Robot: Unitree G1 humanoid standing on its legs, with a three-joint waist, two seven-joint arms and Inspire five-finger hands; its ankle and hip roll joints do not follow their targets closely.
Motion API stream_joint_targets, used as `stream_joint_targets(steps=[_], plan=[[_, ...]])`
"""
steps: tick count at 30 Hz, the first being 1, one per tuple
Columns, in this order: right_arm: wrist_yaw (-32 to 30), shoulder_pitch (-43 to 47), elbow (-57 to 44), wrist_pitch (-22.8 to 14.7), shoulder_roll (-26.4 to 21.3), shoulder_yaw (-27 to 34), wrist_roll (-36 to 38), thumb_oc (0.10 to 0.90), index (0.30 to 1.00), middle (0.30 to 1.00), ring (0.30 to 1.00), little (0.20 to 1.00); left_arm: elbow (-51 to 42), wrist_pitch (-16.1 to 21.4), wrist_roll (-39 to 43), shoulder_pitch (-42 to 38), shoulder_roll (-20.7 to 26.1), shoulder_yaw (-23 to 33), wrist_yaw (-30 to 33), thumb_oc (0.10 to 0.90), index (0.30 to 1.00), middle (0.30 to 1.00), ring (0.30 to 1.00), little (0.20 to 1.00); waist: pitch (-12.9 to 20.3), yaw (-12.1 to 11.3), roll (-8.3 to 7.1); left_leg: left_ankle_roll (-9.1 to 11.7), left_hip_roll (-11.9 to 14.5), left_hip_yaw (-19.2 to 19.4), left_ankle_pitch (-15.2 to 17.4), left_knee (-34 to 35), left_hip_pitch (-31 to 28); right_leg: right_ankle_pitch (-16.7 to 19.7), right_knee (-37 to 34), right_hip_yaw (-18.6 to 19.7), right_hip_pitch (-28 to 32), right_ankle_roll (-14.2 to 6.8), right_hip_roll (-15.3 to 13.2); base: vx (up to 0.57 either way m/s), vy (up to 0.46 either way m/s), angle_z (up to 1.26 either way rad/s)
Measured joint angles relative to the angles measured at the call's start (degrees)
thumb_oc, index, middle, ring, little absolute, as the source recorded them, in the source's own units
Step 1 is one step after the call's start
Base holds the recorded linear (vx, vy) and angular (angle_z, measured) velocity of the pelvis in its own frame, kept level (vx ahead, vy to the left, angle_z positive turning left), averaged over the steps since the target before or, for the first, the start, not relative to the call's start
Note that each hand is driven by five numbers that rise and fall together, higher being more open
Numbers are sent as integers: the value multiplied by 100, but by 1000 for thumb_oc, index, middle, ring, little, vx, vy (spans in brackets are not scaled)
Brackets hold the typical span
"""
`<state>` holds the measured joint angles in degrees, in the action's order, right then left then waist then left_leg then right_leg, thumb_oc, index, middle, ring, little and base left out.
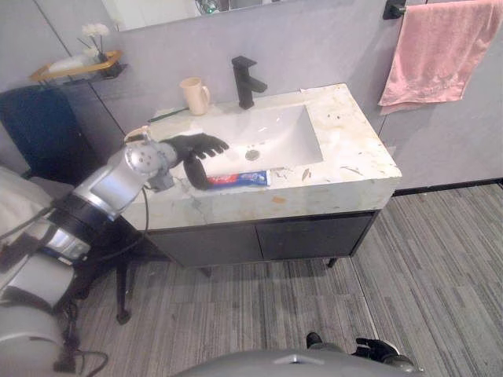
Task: Organize the bathroom.
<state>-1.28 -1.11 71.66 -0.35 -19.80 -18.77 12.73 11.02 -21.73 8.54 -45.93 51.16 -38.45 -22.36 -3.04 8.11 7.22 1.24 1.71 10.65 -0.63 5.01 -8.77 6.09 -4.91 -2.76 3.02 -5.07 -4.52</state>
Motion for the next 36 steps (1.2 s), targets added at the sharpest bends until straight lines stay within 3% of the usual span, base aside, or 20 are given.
stream_joint_targets(steps=[9,26,27,29,32,34,35,36], plan=[[-5,-13,-1,3,0,-1,1,800,900,900,900,900,-6,-225,-111,356,-124,0,-122,800,900,900,900,900,0,-11,-1,0,0,-3,0,-1,-4,0,0,-3,4,0,0,0,0,0],[-2,-49,-2,-1,1,6,162,800,900,900,900,900,420,-227,-523,365,-295,-1,0,800,900,900,900,900,4,112,5,-2,0,26,1,-1,-8,2,0,35,-9,-2,6,0,0,0],[1,-49,-2,-1,1,6,180,800,900,900,900,900,420,-227,-564,365,-321,-2,0,770,855,855,855,855,4,131,6,-2,0,27,1,-1,-7,2,1,35,-9,-2,6,0,0,0],[4,-48,-4,-2,1,9,199,800,900,900,900,900,417,-232,-710,364,-368,-2,8,775,862,862,862,862,5,155,7,-4,0,36,3,-1,-9,2,1,46,-13,-2,6,0,0,0],[8,-50,-4,-5,2,12,224,800,900,900,900,900,418,-230,-717,365,-401,-2,19,725,787,787,787,787,6,163,8,-8,1,58,5,0,-12,4,1,70,-21,-5,10,10,-3,-4],[22,-66,-4,-13,2,29,247,800,900,900,900,900,410,-211,-889,370,-448,-11,80,582,573,573,573,573,6,172,9,-14,1,88,10,0,-19,7,1,104,-30,-8,14,23,-12,-7],[24,-85,-4,-29,2,29,362,800,900,900,900,900,412,-211,-961,374,-477,-13,149,569,554,554,554,554,6,171,9,-14,1,90,10,0,-22,7,1,106,-29,-8,14,0,0,0],[27,-128,-5,-48,2,39,450,800,900,900,900,900,415,-201,-1136,381,-542,-13,269,513,469,469,469,469,6,166,9,-16,0,93,12,0,-23,7,1,113,-30,-8,14,0,0,0]])
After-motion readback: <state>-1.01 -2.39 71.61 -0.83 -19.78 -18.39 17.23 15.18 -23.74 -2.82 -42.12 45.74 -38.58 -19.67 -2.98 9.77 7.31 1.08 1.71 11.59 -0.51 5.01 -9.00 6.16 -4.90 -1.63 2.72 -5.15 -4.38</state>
